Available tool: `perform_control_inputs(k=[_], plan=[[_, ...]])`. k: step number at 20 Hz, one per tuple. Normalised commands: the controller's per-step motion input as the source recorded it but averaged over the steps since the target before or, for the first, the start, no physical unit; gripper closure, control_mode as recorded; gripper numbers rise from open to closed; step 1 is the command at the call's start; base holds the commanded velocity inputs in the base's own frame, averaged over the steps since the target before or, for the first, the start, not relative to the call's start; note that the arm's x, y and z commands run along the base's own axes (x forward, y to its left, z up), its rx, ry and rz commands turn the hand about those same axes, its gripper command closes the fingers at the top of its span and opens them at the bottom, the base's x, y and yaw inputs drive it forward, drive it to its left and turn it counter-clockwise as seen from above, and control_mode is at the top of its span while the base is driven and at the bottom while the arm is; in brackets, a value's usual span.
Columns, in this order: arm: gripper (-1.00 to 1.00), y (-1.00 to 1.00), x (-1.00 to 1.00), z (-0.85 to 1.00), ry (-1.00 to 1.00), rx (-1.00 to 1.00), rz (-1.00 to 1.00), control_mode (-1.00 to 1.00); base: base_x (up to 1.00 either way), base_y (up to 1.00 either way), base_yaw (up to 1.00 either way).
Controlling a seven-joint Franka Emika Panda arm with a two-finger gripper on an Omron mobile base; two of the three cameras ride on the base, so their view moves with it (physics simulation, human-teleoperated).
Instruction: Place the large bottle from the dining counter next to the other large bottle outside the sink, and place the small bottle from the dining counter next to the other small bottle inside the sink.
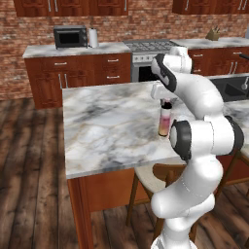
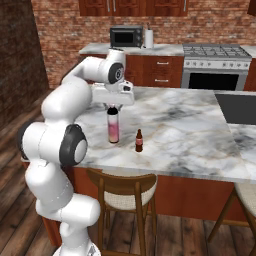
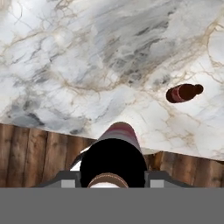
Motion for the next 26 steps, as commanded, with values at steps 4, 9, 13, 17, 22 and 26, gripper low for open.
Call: perform_control_inputs(k=[4, 9, 13, 17, 22, 26], plan=[[1.00, 0.02, -0.97, 0.18, 0.00, 0.00, 0.00, -1.00, 0.00, 0.00, 0.00], [1.00, 0.08, -0.79, 0.27, -0.06, 0.00, 0.00, -1.00, 0.00, 0.00, 0.00], [1.00, 0.21, -0.61, 0.38, -0.03, 0.00, 0.00, -1.00, 0.00, 0.00, 0.00], [1.00, 0.29, -0.25, 0.36, -0.01, 0.00, 0.00, -1.00, 0.00, 0.00, 0.00], [1.00, 0.26, -0.02, 0.15, -0.04, 0.00, 0.00, -1.00, 0.00, 0.00, 0.00], [1.00, 0.08, -0.01, 0.00, 0.00, 0.00, 0.00, -1.00, 0.00, 0.00, 0.00]])
